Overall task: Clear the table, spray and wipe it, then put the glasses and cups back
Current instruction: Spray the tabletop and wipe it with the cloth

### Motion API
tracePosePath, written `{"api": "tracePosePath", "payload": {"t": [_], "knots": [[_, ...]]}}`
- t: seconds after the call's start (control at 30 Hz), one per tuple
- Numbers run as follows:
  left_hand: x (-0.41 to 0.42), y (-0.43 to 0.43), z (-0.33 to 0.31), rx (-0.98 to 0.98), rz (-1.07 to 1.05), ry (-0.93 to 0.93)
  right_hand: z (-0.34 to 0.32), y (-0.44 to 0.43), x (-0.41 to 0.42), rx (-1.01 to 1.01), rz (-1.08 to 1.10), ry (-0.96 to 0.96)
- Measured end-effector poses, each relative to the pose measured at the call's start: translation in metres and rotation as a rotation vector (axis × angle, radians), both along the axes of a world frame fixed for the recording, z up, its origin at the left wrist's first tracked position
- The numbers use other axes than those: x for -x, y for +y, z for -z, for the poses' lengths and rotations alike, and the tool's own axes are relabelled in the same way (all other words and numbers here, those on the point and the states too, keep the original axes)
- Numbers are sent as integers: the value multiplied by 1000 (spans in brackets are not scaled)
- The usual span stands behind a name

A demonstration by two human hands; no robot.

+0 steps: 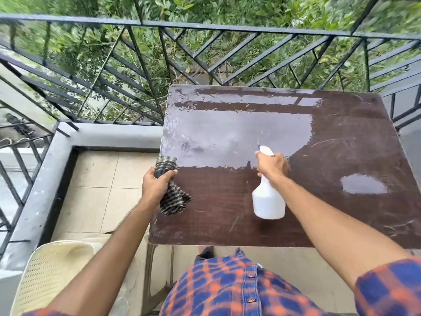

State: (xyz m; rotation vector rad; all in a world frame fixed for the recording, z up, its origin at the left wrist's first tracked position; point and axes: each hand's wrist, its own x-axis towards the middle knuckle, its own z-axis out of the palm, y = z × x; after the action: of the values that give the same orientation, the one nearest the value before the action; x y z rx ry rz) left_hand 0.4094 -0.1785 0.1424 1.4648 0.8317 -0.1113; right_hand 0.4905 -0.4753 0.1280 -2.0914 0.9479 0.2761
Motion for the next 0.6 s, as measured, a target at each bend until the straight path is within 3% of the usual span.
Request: {"api": "tracePosePath", "payload": {"t": [0.1,0.23,0.33,0.6], "knots": [[3,-7,-2,-8,-1,-1,-7,18,13,-87,-129,59],[15,-7,-4,-37,-38,0,-18,67,41,-12,-427,87],[28,-4,-8,-32,-84,5,-17,105,57,-72,-599,113],[68,14,-12,-66,-223,18,-15,153,84,-136,-831,104]]}}
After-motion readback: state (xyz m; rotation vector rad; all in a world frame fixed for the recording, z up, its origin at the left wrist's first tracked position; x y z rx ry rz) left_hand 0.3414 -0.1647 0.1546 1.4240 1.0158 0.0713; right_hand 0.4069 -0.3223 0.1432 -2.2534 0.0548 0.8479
